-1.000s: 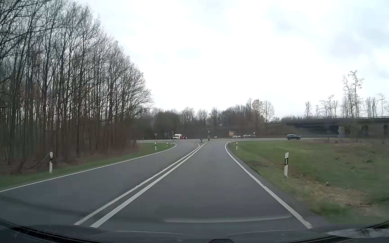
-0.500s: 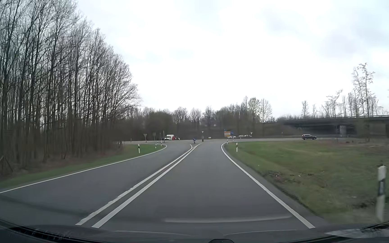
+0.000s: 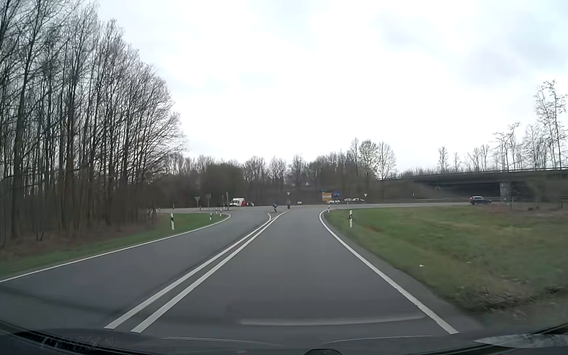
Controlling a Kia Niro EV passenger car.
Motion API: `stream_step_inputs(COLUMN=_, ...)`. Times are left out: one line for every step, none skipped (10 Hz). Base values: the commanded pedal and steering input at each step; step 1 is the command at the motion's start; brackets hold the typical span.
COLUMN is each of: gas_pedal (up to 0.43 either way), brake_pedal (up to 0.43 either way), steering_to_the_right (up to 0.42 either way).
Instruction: Follow the waypoints while adhering to traffic rules and regulations
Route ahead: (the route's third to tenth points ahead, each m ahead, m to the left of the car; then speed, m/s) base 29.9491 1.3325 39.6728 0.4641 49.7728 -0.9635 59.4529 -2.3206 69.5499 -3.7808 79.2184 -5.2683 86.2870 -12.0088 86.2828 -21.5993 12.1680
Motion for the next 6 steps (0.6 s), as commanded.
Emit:
stream_step_inputs(gas_pedal=0.098, brake_pedal=0.0, steering_to_the_right=0.011)
stream_step_inputs(gas_pedal=0.098, brake_pedal=0.0, steering_to_the_right=0.011)
stream_step_inputs(gas_pedal=0.087, brake_pedal=0.0, steering_to_the_right=0.01)
stream_step_inputs(gas_pedal=0.079, brake_pedal=0.0, steering_to_the_right=0.01)
stream_step_inputs(gas_pedal=0.079, brake_pedal=0.0, steering_to_the_right=0.01)
stream_step_inputs(gas_pedal=0.079, brake_pedal=0.0, steering_to_the_right=0.008)
